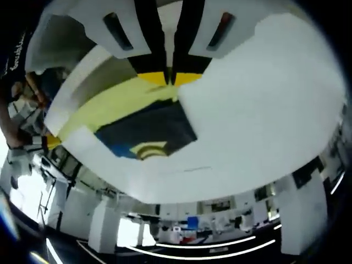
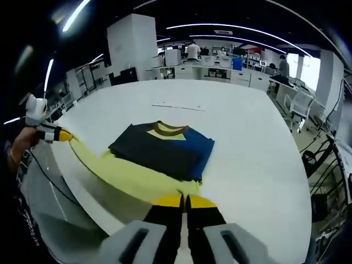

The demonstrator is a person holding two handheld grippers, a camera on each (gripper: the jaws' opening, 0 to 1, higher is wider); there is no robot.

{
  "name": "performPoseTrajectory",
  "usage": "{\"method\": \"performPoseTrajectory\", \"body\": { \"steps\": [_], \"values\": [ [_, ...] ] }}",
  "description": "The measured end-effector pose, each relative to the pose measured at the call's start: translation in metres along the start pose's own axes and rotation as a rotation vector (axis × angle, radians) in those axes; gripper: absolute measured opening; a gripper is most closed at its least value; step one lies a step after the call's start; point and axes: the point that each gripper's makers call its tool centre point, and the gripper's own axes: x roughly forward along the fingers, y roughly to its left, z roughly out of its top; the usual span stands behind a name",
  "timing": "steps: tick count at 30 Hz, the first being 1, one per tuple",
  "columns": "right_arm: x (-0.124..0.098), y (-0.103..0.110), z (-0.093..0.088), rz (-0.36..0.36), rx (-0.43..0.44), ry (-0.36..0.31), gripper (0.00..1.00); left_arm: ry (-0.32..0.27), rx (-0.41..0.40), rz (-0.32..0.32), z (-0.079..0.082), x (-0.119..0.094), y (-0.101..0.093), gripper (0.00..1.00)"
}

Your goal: Fold the garment on the visible template until the final outline fits inside the template.

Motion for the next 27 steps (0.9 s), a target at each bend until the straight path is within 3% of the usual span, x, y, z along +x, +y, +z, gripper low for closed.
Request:
{"method": "performPoseTrajectory", "body": {
  "steps": [11, 15, 20, 27],
  "values": [
    [0.021, -0.017, 0.041, -0.011, -0.028, -0.043, 0.00, -0.039, 0.053, 0.021, 0.035, 0.014, 0.012, 0.00],
    [0.031, -0.025, 0.054, -0.025, -0.024, -0.060, 0.00, -0.074, 0.078, 0.032, 0.055, 0.022, 0.015, 0.00],
    [0.040, -0.033, 0.069, -0.035, -0.019, -0.082, 0.00, -0.111, 0.083, 0.055, 0.077, 0.032, 0.024, 0.00],
    [0.054, -0.040, 0.090, -0.041, -0.019, -0.108, 0.00, -0.133, 0.085, 0.073, 0.096, 0.047, 0.033, 0.00]
  ]
}}
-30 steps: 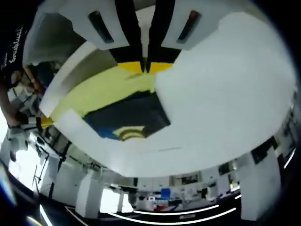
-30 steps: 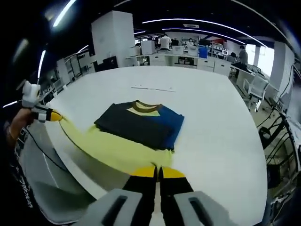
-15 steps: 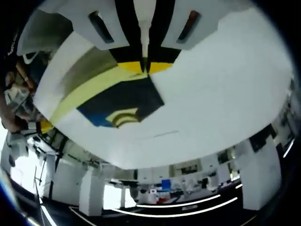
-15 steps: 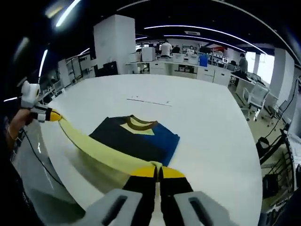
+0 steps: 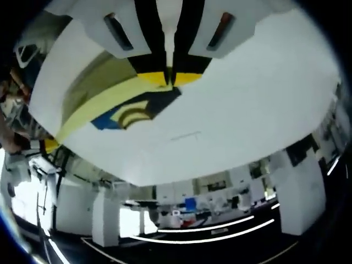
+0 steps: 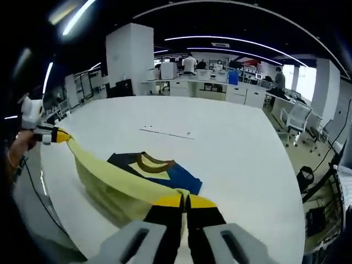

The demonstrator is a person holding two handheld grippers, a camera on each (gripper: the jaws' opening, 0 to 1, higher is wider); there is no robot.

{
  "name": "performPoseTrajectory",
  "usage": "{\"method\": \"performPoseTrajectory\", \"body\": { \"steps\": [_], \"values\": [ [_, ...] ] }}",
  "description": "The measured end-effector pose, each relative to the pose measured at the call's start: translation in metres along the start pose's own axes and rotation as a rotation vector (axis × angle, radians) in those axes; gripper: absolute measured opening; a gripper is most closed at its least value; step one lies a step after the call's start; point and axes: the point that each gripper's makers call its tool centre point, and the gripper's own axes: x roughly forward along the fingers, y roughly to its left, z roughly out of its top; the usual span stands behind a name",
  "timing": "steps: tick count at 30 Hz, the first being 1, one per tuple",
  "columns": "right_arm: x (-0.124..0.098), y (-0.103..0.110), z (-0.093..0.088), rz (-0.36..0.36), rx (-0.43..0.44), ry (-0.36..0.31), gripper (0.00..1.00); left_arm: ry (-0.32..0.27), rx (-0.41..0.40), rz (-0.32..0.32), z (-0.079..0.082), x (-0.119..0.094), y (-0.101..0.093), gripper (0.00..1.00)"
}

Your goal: Fold the garment on the visible template until the final outline fits inside the template.

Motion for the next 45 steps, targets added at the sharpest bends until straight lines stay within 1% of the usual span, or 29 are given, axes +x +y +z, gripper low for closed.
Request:
{"method": "performPoseTrajectory", "body": {
  "steps": [3, 5, 9, 14, 19, 22, 25, 26, 27, 30, 32, 33, 35, 36, 41, 45],
  "values": [
    [0.010, -0.005, 0.009, -0.010, -0.001, -0.012, 0.00, -0.016, -0.001, 0.009, 0.009, 0.009, 0.004, 0.00],
    [0.017, -0.008, 0.014, -0.017, 0.004, -0.020, 0.00, -0.030, -0.017, 0.025, 0.015, 0.015, 0.008, 0.00],
    [0.029, -0.012, 0.019, -0.026, 0.016, -0.027, 0.00, -0.058, -0.037, 0.054, 0.026, 0.028, 0.014, 0.00],
    [0.046, -0.020, 0.025, -0.048, 0.028, -0.041, 0.00, -0.073, -0.065, 0.076, 0.027, 0.047, 0.021, 0.00],
    [0.067, -0.028, 0.025, -0.069, 0.042, -0.040, 0.00, -0.115, -0.067, 0.104, 0.029, 0.071, 0.026, 0.00],
    [0.079, -0.031, 0.022, -0.070, 0.061, -0.031, 0.00, -0.104, -0.078, 0.126, 0.022, 0.086, 0.030, 0.00],
    [0.093, -0.035, 0.017, -0.081, 0.073, -0.023, 0.00, -0.093, -0.098, 0.132, 0.016, 0.100, 0.032, 0.00],
    [0.097, -0.037, 0.016, -0.086, 0.078, -0.025, 0.00, -0.072, -0.102, 0.130, 0.012, 0.105, 0.032, 0.00],
    [0.103, -0.038, 0.012, -0.088, 0.090, -0.016, 0.00, -0.064, -0.111, 0.131, 0.010, 0.108, 0.033, 0.00],
    [0.114, -0.041, 0.007, -0.093, 0.096, -0.018, 0.00, -0.060, -0.107, 0.134, 0.005, 0.119, 0.035, 0.00],
    [0.123, -0.044, 0.002, -0.096, 0.111, -0.011, 0.00, -0.050, -0.138, 0.128, 0.000, 0.126, 0.037, 0.00],
    [0.127, -0.045, 0.001, -0.099, 0.113, -0.011, 0.00, -0.046, -0.138, 0.127, -0.003, 0.131, 0.037, 0.00],
    [0.135, -0.046, -0.003, -0.098, 0.119, -0.005, 0.00, -0.023, -0.146, 0.131, -0.009, 0.138, 0.039, 0.00],
    [0.140, -0.046, -0.004, -0.096, 0.125, -0.005, 0.00, -0.013, -0.164, 0.134, -0.013, 0.142, 0.040, 0.00],
    [0.157, -0.049, -0.012, -0.099, 0.136, 0.019, 0.00, 0.004, -0.187, 0.137, -0.024, 0.159, 0.043, 0.00],
    [0.173, -0.053, -0.020, -0.095, 0.152, 0.043, 0.00, 0.007, -0.204, 0.144, -0.031, 0.171, 0.045, 0.00]
  ]
}}
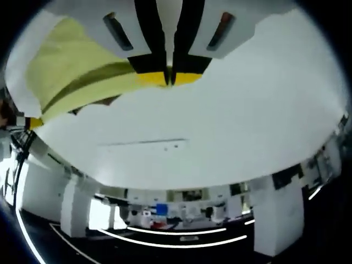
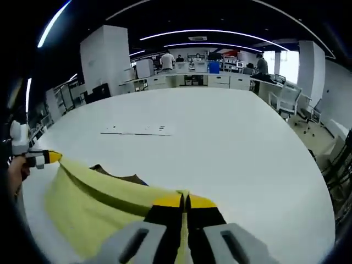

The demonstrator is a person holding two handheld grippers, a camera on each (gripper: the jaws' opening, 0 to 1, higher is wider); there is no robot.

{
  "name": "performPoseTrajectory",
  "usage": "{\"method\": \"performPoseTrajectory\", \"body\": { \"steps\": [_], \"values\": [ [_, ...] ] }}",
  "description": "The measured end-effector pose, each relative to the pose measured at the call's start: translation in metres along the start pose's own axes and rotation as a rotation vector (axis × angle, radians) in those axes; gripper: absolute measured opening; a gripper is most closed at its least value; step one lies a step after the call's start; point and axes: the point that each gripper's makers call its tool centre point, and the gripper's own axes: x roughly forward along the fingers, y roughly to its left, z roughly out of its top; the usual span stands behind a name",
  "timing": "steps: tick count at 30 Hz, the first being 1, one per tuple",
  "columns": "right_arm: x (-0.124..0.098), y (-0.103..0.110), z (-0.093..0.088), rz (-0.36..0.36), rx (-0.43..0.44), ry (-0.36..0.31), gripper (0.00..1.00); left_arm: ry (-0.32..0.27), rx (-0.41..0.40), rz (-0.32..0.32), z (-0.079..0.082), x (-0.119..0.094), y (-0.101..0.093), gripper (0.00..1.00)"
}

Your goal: Fold the garment on the visible template until the final outline fits inside the template.

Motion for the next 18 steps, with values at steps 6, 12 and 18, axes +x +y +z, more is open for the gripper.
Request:
{"method": "performPoseTrajectory", "body": {
  "steps": [6, 12, 18],
  "values": [
    [0.016, -0.004, -0.015, 0.017, 0.034, 0.044, 0.00, 0.011, -0.022, 0.006, -0.015, 0.018, 0.002, 0.00],
    [0.024, -0.006, -0.023, 0.033, 0.045, 0.061, 0.00, 0.022, 0.010, 0.014, -0.026, 0.023, 0.004, 0.00],
    [0.023, -0.002, -0.026, 0.033, 0.026, 0.068, 0.00, 0.014, 0.046, 0.017, -0.025, 0.027, 0.007, 0.00]
  ]
}}
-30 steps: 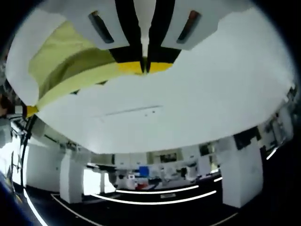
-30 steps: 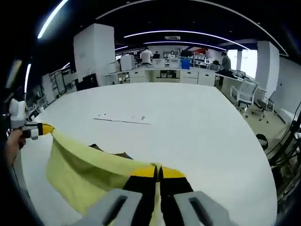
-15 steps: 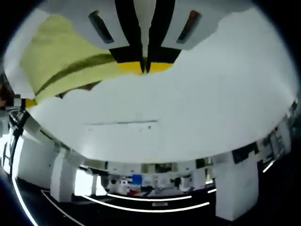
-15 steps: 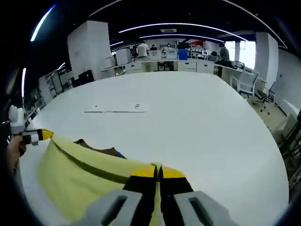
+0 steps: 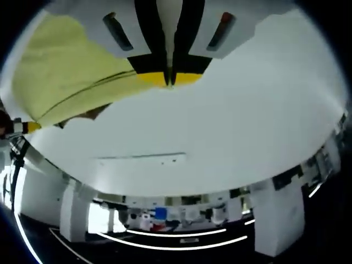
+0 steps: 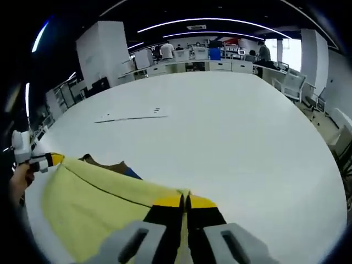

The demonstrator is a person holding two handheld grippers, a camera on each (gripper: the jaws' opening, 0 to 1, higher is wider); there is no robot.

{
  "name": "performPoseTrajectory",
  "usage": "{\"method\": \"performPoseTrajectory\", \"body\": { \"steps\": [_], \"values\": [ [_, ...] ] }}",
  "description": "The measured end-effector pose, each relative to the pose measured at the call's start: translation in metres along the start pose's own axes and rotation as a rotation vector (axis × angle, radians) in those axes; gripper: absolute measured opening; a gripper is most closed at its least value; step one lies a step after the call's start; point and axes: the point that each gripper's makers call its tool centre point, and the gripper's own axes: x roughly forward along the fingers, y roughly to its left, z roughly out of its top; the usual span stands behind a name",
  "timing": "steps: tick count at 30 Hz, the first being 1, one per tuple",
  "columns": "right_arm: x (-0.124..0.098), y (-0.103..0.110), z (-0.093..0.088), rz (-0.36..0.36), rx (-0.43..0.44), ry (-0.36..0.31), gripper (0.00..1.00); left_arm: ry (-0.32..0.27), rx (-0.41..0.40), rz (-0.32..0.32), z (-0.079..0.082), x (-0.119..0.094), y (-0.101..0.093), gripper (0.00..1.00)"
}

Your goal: Fold the garment on the visible template until the final outline fits inside the template.

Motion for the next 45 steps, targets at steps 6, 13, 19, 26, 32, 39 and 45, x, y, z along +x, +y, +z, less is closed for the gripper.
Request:
{"method": "performPoseTrajectory", "body": {
  "steps": [6, 13, 19, 26, 32, 39, 45],
  "values": [
    [0.004, -0.001, -0.003, 0.000, 0.020, 0.006, 0.00, 0.006, 0.007, 0.004, -0.003, 0.004, 0.002, 0.00],
    [0.000, 0.000, -0.002, 0.032, 0.040, 0.011, 0.02, -0.012, 0.112, -0.056, 0.001, 0.003, -0.004, 0.02],
    [-0.009, 0.010, 0.006, 0.089, -0.031, -0.017, 0.22, -0.069, 0.097, -0.193, 0.007, -0.007, -0.011, 0.20],
    [-0.017, 0.015, 0.011, 0.165, -0.119, -0.056, 0.30, -0.093, 0.202, -0.241, 0.003, -0.015, -0.001, 0.38],
    [-0.020, 0.010, 0.003, 0.174, -0.171, -0.064, 0.34, -0.111, 0.232, -0.258, 0.000, -0.018, 0.001, 0.39],
    [-0.012, -0.006, -0.009, 0.109, -0.253, -0.016, 0.32, -0.098, 0.233, -0.231, -0.007, -0.013, 0.003, 0.37],
    [0.000, -0.006, 0.000, 0.121, -0.192, -0.047, 0.29, -0.112, 0.208, -0.238, -0.006, -0.002, -0.004, 0.32]
  ]
}}
